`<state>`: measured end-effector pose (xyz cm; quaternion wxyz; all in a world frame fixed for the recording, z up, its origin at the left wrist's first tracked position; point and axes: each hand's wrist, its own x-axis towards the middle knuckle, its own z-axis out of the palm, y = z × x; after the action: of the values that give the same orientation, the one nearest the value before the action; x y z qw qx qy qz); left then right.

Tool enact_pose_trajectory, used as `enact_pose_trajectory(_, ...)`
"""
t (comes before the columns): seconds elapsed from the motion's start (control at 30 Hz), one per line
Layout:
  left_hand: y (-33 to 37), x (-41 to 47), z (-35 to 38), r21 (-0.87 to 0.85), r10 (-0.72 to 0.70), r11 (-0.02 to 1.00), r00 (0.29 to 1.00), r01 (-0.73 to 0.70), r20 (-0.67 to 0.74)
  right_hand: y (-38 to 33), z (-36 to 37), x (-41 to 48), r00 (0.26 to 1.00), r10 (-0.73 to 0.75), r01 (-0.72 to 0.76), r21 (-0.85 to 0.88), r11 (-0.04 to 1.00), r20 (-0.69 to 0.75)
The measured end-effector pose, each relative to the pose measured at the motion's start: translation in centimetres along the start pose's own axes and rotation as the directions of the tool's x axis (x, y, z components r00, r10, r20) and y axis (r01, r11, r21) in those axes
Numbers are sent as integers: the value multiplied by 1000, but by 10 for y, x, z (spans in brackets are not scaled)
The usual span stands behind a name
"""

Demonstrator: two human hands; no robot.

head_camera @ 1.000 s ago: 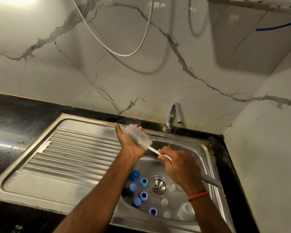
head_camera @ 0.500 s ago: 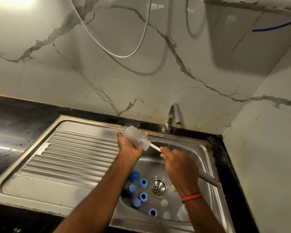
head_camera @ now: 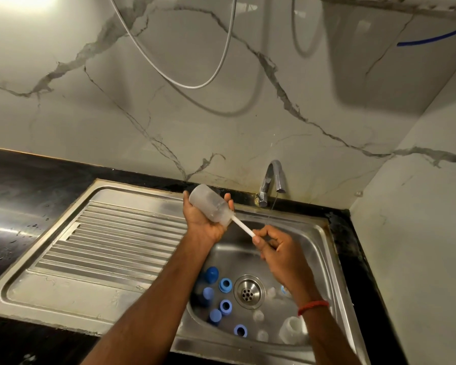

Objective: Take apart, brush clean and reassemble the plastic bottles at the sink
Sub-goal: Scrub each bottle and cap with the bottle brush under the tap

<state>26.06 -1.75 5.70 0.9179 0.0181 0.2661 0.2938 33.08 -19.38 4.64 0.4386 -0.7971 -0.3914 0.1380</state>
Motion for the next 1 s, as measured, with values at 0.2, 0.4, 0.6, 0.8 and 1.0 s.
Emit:
enact_pose_trajectory(0.2,-9,-1,-7,51,-28,998,996,32,-89,7,10,-6,960,-280,187,-688,701,-24)
enact_pose_trajectory(0.4,-2,-6,0,-2,60,998,992,-60,-113,-2,6,-4,989,-76,95,-148,984,129)
enact_pose_trajectory(0.6,-2,1,-3,-1,25,1000,1000,-25,7,-5,-1,-1,1000,-1,0,25,1000,8)
enact_pose_trajectory(0.8,-5,6,-16,60,75,995,997,-75,-1,-1,9,-6,977,-210,193,-629,753,48)
enact_pose_trajectory(1.0,14,6,-15,137,95,986,995,-95,5,-16,3,-5,966,22,-50,105,993,257)
